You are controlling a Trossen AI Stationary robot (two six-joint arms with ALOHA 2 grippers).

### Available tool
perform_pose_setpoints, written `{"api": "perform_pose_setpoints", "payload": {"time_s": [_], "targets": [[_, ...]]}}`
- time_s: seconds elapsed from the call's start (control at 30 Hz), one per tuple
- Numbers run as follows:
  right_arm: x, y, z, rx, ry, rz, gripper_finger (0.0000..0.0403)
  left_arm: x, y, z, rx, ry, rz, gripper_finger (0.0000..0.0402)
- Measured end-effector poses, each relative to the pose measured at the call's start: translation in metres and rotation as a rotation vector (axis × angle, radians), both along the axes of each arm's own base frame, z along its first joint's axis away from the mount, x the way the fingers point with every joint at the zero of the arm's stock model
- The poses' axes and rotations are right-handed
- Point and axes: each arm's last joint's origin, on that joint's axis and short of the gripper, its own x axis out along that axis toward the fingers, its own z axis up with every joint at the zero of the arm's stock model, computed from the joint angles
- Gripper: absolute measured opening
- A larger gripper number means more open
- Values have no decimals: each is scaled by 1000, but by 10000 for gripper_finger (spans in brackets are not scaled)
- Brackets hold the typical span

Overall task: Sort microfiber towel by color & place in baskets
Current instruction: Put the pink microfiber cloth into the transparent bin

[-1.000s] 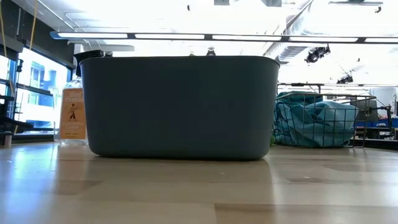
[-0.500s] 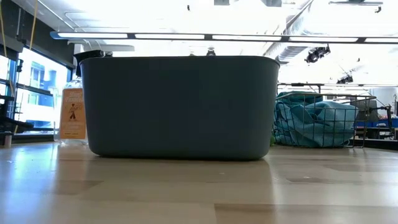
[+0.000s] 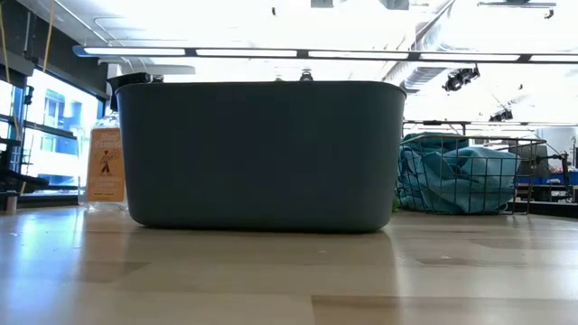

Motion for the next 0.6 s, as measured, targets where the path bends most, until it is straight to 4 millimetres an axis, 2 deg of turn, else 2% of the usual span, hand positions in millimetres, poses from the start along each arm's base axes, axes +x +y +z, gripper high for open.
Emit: {"api": "perform_pose_setpoints", "payload": {"time_s": [0.47, 0.6], "targets": [[0, 0, 0, 1, 3, 0, 174, -1, 2, -4, 40, 14, 4, 207], [0, 0, 0, 1, 3, 0, 174, -1, 3, -4, 44, 16, 2, 187]]}}
